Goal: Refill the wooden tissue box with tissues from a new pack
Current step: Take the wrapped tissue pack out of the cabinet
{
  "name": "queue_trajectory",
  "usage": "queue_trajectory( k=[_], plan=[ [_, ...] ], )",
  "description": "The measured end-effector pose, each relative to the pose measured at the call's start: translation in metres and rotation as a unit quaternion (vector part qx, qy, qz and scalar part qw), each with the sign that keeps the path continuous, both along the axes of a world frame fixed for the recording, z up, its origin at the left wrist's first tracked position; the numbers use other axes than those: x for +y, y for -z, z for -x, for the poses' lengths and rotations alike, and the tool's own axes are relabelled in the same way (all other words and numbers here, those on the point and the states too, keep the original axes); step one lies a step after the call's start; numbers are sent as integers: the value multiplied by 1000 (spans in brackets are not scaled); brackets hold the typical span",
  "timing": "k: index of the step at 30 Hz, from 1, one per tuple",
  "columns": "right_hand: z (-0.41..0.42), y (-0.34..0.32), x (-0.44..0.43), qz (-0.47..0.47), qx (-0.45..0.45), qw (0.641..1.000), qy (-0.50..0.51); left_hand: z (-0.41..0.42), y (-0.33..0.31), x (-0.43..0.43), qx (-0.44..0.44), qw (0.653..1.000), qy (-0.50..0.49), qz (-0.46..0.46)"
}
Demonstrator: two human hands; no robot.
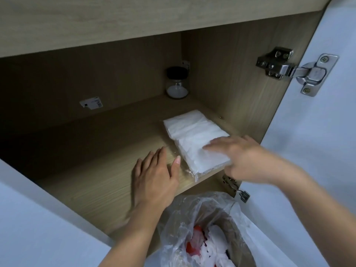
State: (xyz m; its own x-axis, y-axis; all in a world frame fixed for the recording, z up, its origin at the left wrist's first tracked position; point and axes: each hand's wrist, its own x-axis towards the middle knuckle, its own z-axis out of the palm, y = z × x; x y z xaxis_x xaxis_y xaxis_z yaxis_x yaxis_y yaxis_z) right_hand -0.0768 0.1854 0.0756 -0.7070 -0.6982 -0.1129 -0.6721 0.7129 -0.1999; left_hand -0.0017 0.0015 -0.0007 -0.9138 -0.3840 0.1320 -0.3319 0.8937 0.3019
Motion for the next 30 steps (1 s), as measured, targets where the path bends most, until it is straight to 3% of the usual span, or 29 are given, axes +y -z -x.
queue_trajectory(
  k=[2, 4, 5, 9, 14, 20, 25, 30],
  plan=[
    [18, -18, -6, 137, -112, 982, 65, 1, 0, 0, -2, 1000, 0, 5],
    [46, -17, -17, 275, -51, 943, 179, 1, 1, 1, -7, 1000, -1, 17],
    [58, -11, -24, 295, -31, 927, 232, 1, 1, 1, -11, 1000, 0, 25],
    [79, 9, -46, 191, -134, 924, 302, 2, 3, 0, -16, 999, 1, 40],
    [82, 17, -51, 200, -231, 912, 275, 2, 3, 1, -16, 998, 2, 53],
    [72, 26, -50, 191, -241, 916, 256, 2, 5, 0, 14, 999, 2, 41],
    [59, 28, -42, 239, -193, 921, 238, 1, 4, 1, 32, 999, -1, 41],
    [46, 45, -26, 346, -246, 866, 264, -1, -2, 3, 61, 998, -26, -5]
  ],
)
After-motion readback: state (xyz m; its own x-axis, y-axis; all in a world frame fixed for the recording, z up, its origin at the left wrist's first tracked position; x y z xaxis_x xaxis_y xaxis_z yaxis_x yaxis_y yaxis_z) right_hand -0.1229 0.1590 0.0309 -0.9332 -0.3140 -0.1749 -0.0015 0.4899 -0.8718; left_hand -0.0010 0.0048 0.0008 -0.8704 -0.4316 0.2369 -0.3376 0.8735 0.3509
